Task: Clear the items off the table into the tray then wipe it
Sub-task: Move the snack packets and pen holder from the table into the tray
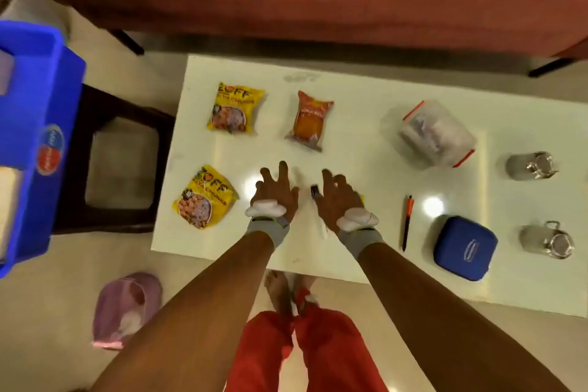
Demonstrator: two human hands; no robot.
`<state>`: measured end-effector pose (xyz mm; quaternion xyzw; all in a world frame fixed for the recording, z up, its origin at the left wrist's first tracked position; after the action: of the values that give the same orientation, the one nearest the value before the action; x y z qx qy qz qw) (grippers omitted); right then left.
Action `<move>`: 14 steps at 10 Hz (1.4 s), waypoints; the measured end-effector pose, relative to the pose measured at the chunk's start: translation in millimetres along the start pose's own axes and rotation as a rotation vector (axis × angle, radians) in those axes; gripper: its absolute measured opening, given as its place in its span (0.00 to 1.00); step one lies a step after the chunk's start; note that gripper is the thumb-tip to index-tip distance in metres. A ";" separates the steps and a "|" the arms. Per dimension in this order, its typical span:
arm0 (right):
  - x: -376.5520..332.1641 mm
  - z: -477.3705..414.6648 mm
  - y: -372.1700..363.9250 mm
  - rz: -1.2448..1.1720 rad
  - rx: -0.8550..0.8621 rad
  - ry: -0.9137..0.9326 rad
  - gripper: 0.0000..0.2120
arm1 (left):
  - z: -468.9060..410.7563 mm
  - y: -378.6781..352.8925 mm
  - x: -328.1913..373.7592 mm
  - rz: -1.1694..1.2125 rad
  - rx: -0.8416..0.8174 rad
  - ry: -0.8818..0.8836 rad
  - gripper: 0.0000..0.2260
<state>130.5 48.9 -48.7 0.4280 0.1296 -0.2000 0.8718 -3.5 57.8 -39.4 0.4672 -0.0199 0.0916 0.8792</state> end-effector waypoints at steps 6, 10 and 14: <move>24.4 -38.2 -57.8 -0.210 -0.150 -0.149 0.33 | -20.4 -84.1 -25.9 0.192 -0.343 0.160 0.30; -92.2 -55.3 38.4 -0.304 0.207 0.073 0.29 | -55.6 35.5 -60.3 0.426 -0.020 -0.106 0.31; -387.7 -101.8 63.4 -0.440 0.431 0.414 0.28 | -107.3 242.9 -292.5 0.546 0.358 -0.092 0.25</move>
<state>-189.6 257.4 88.2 0.5951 0.3471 -0.3143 0.6531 -339.9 237.4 63.7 0.5955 -0.1677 0.3046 0.7242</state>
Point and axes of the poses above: each hand's wrist, its own z-axis away from the middle knuckle, its own y-axis out of the back of the hand, x = y × z, the point moved 7 cm from there along -z, towards the middle knuckle, and after that the axes turned 7 degrees about -z, right-handed, at the moved point
